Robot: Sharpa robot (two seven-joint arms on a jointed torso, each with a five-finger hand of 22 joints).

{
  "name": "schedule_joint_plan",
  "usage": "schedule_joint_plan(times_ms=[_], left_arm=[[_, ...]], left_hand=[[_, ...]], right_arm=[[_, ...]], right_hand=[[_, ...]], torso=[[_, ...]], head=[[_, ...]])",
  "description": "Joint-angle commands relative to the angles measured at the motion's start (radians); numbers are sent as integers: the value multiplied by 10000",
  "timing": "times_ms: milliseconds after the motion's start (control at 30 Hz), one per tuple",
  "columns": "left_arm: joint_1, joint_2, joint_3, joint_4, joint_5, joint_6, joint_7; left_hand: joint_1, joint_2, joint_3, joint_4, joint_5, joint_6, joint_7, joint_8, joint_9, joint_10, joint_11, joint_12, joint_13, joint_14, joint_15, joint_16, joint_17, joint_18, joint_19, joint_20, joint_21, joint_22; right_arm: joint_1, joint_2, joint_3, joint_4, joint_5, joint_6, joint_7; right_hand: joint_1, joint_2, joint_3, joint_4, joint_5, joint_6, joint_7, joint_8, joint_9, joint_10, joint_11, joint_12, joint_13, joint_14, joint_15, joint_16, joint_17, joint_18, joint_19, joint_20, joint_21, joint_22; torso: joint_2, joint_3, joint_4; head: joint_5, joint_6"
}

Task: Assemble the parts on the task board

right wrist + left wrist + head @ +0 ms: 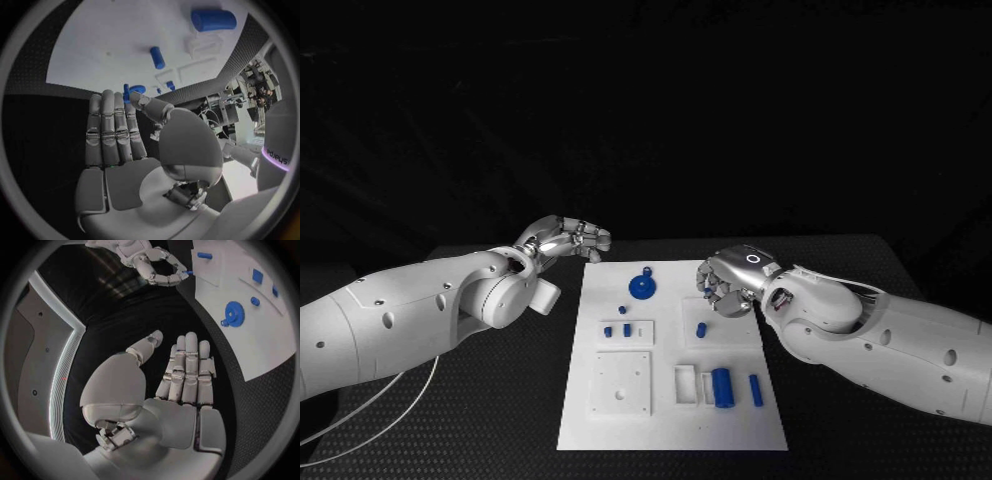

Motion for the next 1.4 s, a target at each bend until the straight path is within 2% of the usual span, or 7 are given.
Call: schedule_joint_plan(times_ms=[33,300,500,600,767,967,1400], left_arm=[[11,100,7,-154,295,5,147],[13,468,6,-721,478,-84,197],[14,790,7,-1089,571,-92,246],[14,925,7,-1225,588,-71,271],[15,1061,8,-1385,625,-89,281],[23,1167,9,-1468,637,-93,291],[39,1169,9,-1371,638,-56,273]], left_hand=[[-64,4,-45,6,-2,-69,-5,-10,-13,-61,0,-1,-15,57,26,-69,21,0,-21,53,-49,10],[-55,4,-41,4,2,-68,-5,-6,-12,-56,-4,4,-13,69,23,-73,30,3,-17,52,-56,14],[-52,5,-38,7,5,-65,-6,-2,-10,-51,-6,9,-11,74,22,-78,36,3,-13,52,-63,16],[-52,7,-36,9,7,-64,-6,0,-10,-49,-7,11,-11,75,22,-81,39,3,-12,52,-66,17],[-50,16,-32,14,10,-63,-7,2,-9,-48,-8,12,-10,77,22,-87,43,3,-10,53,-72,18],[-50,17,-31,16,11,-64,-7,4,-8,-47,-9,14,-10,77,23,-95,48,2,-10,54,-79,20],[-62,20,-32,31,13,-71,-5,5,-9,-52,-7,14,-10,73,28,-114,57,-2,-10,58,-96,23]], right_arm=[[-22,118,9,246,1473,-825,702],[-281,670,7,539,1848,-875,958],[-620,1101,-43,432,1479,-658,993],[-760,1263,-194,344,1057,-584,1002],[-1000,1464,-332,221,640,-508,990],[-1237,1677,-572,215,182,-291,919],[-1761,1851,-635,5,-570,-378,799]], right_hand=[[-13,-25,37,0,83,63,21,40,28,49,37,-19,34,62,-20,6,37,152,52,9,47,5],[-56,53,-59,-54,291,36,31,19,71,45,47,-83,85,62,-15,-45,105,152,34,10,57,8],[-73,94,-104,-83,351,21,36,9,88,43,50,-109,106,61,-14,-66,131,152,23,12,58,8],[-78,103,-117,-94,364,17,37,6,94,42,51,-116,112,61,-13,-73,138,152,20,12,58,8],[-78,113,-128,-109,380,15,37,4,100,42,52,-125,119,59,-12,-82,147,152,14,13,58,8],[-78,114,-139,-122,392,18,36,4,108,49,50,-130,129,63,-13,-87,158,152,15,13,62,10],[-59,87,-136,-136,378,37,28,10,130,79,39,-137,155,89,-21,-95,185,152,31,7,79,16]], torso=[[-14,1,0],[-90,4,58],[-154,-50,59],[-183,-78,64],[-209,-117,81],[-192,-118,83],[-184,-92,75]], head=[[291,3],[967,-192],[1503,-382],[1742,-500],[1922,-617],[2074,-751],[2249,-910]])
